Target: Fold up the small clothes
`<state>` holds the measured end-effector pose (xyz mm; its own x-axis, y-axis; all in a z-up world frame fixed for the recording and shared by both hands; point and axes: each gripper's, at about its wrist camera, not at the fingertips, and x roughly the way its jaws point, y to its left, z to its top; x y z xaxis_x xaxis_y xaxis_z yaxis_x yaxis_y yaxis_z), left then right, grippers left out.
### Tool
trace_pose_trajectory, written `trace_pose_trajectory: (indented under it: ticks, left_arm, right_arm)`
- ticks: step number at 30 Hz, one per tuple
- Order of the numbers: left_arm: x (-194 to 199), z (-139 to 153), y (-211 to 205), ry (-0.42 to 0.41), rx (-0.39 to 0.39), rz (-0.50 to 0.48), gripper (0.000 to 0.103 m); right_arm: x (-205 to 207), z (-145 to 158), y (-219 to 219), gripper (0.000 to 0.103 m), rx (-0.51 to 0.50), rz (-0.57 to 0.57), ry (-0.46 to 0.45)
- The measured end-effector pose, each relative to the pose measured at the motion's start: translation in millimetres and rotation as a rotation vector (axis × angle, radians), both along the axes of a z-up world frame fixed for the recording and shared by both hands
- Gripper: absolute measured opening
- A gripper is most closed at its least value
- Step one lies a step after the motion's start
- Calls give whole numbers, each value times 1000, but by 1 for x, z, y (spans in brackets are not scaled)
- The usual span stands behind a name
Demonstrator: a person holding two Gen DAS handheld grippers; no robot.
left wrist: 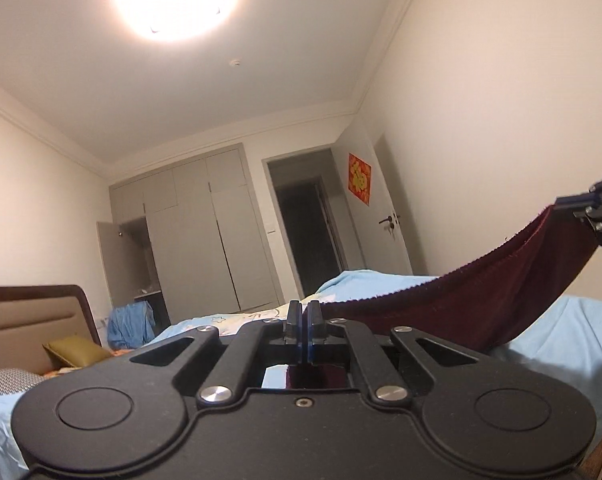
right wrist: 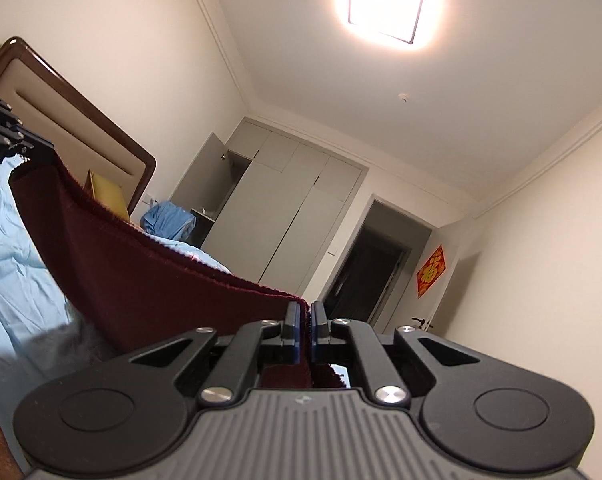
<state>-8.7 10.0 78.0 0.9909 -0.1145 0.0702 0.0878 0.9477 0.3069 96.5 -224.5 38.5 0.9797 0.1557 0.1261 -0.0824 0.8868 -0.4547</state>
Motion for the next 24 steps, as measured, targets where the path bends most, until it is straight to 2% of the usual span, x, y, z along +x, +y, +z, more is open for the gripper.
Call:
trace_pose_trajectory:
  ticks: [5, 15, 19, 24]
  left_arm:
    - [7, -14, -7, 58, -2, 1, 1]
    - [3, -14, -1, 35, 11, 18, 0]
    - [26, -12, -1, 27, 38, 14, 0]
    - [70, -3, 0, 7, 58, 12, 0]
  right_arm:
    - [0, -13, 3, 6, -12, 11, 35]
    - [4, -11, 7, 5, -22, 8, 20]
    - [17, -16, 12, 5, -56, 23, 7]
    - [55, -8, 19, 5, -99, 34, -12]
